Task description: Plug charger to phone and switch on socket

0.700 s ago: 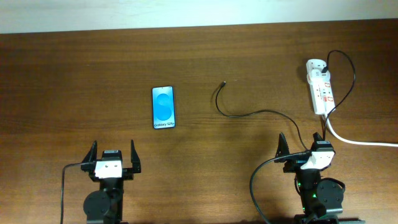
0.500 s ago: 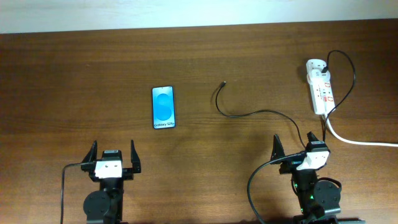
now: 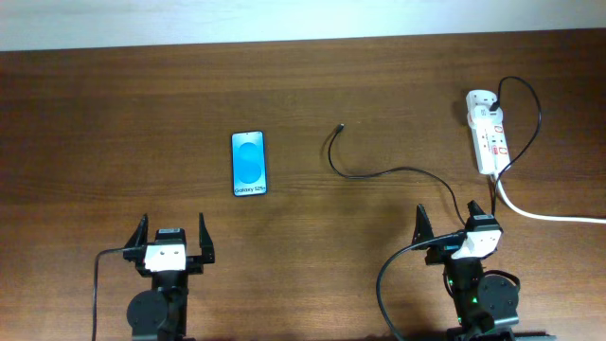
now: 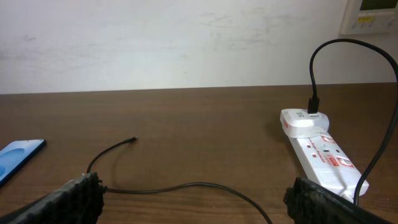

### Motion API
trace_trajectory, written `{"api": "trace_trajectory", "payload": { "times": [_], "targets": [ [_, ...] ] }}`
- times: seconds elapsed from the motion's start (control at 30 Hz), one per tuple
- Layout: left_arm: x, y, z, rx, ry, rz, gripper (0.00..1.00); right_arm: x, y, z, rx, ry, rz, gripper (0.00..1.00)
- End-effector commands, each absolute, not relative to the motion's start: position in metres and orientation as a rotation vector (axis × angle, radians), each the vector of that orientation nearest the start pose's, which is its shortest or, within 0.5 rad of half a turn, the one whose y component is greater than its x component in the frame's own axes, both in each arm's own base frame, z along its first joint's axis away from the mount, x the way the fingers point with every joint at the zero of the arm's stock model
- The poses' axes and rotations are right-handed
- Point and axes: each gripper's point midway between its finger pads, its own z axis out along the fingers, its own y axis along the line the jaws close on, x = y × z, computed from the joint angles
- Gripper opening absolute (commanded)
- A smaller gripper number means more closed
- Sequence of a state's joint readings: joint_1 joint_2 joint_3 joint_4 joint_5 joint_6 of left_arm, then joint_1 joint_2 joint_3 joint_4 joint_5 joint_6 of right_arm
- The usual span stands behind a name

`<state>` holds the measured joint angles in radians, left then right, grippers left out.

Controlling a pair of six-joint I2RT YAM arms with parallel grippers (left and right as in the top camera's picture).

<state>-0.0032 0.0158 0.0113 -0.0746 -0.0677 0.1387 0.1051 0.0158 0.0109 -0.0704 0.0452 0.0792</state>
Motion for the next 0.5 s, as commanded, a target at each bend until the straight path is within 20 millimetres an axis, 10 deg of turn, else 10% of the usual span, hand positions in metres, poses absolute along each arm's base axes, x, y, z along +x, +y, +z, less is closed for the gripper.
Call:
{"api": "trace_trajectory", "payload": {
  "times": [0.0,0.47],
  "targets": [
    [0.2458,0.0122,0.1563,0.072,1.653,0.174,0.99,0.2456,0.0157,0.1564,0.028,1.647,0.092,0.98],
    [0.2460,0.0134,0.1604,0.065,1.637,0.180,0.99,0.2456,0.0157,0.1564,0.028,1.647,0.092,0.98]
  ]
}}
